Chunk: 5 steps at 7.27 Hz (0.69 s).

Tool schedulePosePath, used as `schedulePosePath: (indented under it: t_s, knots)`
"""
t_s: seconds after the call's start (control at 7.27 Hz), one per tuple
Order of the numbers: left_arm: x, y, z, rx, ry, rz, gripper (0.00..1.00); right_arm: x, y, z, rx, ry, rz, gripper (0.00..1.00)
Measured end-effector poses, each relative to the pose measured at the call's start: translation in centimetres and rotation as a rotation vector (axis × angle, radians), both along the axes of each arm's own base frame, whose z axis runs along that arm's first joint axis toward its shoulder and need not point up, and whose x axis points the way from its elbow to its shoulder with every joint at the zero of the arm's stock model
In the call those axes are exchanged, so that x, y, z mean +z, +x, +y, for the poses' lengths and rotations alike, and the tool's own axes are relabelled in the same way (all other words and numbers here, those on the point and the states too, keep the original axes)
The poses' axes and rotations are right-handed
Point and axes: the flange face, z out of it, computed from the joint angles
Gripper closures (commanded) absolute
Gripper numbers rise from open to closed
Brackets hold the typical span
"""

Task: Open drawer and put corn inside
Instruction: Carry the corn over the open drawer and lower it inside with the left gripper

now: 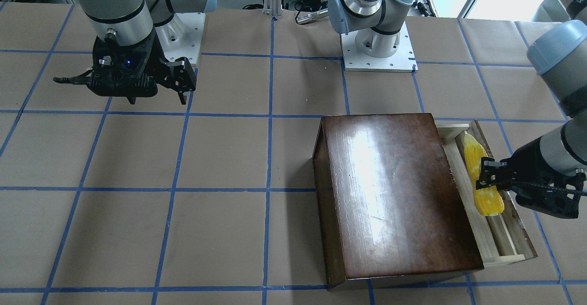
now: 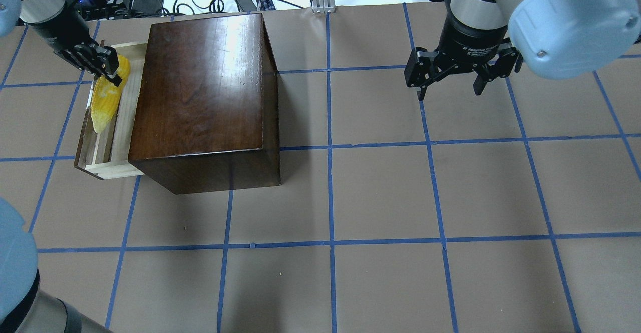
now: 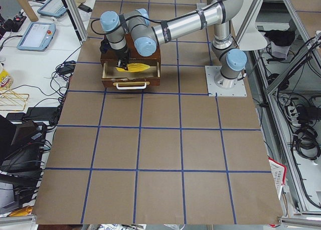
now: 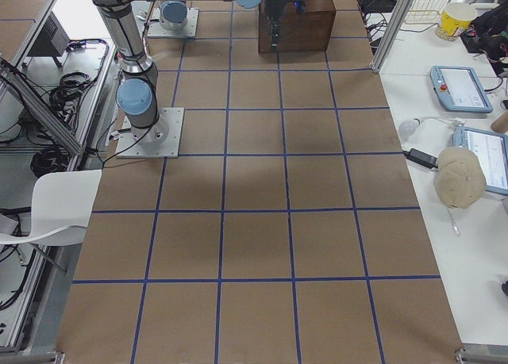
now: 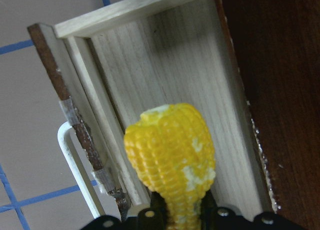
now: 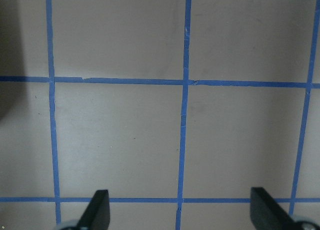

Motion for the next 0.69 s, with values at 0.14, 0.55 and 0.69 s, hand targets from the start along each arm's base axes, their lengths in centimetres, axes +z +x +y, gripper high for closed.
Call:
schedulePosePath:
  t_s: [0.14,0.55,0.69]
  knots:
    - [-0.65,-0.05,0.08,0.003,0.002,0.001,0.34,0.0,0.0,0.0,0.0,0.0,0.0,0.0]
    - [-1.36,0.06,-0.04,0.012,-0.004,-0.004,0.12,0.0,0.0,0.0,0.0,0.0,0.0,0.0]
    - [-1.31,0.07,-0.06,0.013,-0.006,-0.005,0.11,0.0,0.0,0.0,0.0,0.0,0.0,0.0]
